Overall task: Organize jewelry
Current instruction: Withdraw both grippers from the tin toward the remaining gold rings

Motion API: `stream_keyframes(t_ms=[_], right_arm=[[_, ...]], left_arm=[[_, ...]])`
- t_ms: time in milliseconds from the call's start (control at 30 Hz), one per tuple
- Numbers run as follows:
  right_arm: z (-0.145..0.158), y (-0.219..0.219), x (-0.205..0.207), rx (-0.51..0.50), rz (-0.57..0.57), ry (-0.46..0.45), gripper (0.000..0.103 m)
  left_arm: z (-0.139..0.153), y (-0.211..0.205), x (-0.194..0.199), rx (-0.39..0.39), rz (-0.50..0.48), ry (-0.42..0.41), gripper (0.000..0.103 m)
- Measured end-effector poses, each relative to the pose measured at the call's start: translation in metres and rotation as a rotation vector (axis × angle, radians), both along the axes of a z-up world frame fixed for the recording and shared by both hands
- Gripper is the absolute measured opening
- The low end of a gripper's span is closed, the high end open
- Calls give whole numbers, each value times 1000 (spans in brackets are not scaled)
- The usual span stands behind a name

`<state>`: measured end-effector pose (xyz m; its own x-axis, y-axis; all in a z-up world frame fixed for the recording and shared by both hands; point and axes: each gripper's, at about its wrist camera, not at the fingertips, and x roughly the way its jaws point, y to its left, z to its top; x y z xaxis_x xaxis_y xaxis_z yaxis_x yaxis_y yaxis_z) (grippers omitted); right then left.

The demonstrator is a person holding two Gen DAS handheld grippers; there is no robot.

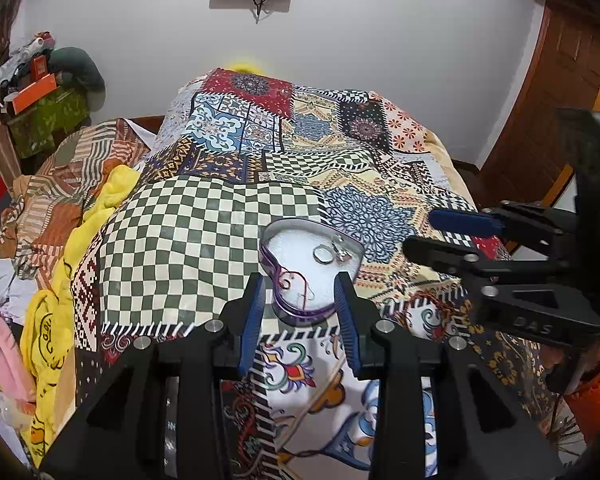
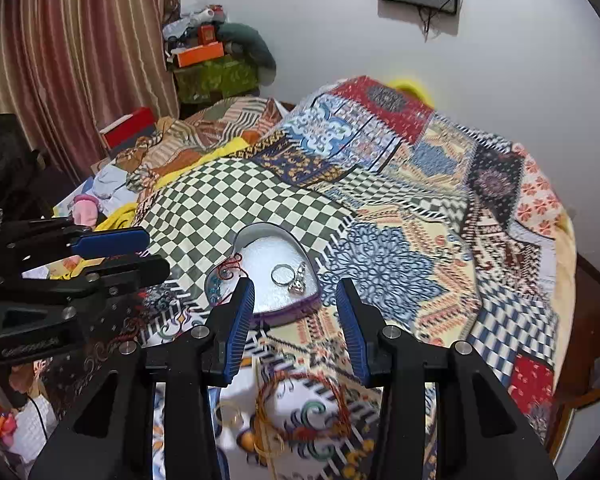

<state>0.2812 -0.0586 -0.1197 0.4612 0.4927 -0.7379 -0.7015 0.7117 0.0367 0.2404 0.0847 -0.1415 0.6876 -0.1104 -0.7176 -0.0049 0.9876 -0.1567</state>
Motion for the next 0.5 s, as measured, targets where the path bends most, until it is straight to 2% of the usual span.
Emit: stream_keyframes(t_ms=[200,500], right_arm=[[12,-21,-23,26,-19,-34,39],[4,-53,-41,38,-62,-24,39]], left_arm=[[3,-15,-13,-11,-19,5,35],[-14,-43,-26,-16,-72,55,35]])
